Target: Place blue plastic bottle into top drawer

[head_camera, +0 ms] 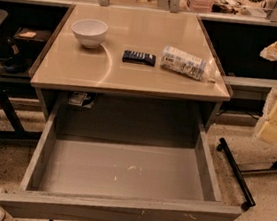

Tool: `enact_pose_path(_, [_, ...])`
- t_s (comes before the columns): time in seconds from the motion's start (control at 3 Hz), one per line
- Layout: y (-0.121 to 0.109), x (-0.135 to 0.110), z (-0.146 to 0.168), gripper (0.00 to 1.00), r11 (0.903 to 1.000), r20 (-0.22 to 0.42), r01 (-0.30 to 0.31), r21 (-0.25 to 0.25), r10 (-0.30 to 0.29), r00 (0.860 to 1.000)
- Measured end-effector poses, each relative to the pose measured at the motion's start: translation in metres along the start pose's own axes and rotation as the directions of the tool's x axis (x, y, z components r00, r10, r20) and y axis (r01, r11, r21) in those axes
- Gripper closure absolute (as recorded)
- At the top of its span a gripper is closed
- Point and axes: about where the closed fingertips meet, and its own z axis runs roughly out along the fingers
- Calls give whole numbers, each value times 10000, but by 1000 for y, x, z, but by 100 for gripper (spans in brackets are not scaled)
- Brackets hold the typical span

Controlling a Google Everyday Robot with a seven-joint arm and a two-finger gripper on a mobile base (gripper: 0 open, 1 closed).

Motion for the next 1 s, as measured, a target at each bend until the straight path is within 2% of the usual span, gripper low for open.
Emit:
enact_pose_path(0.33, [0, 0, 0, 0, 10000, 0, 0, 0, 0, 10000])
enact_pose_path(0.67, [-15, -5, 0, 0, 9995, -111, -193, 236, 196, 9997])
enact_pose_path(1.0, [-61, -12, 10, 0, 9976, -514, -552, 409, 573, 9970])
